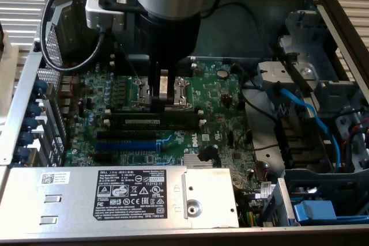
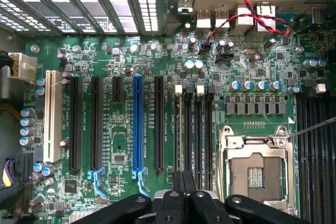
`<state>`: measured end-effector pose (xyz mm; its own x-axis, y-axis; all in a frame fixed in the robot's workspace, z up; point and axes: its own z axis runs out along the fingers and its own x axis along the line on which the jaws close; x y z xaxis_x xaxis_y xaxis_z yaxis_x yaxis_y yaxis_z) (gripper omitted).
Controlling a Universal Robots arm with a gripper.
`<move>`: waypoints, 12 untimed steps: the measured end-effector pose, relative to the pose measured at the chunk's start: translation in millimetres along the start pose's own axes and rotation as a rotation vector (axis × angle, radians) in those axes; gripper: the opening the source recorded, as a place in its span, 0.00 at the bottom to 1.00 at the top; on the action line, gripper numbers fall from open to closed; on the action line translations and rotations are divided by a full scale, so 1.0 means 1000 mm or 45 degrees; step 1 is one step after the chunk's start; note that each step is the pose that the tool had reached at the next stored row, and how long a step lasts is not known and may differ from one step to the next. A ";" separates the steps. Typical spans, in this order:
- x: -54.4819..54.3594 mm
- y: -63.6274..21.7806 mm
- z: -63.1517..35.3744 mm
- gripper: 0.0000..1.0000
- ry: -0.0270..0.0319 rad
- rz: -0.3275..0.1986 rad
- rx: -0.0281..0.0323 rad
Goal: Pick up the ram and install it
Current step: 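Press down the ram until it locks into place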
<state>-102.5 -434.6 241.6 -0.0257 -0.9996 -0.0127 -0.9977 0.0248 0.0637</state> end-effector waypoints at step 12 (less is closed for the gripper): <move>-0.003 -0.0031 0.0055 0.10 0.0109 -0.007 0.0001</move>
<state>-99.7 -431.5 236.0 -0.0197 -0.9998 -0.0046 -0.9978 0.0193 0.0636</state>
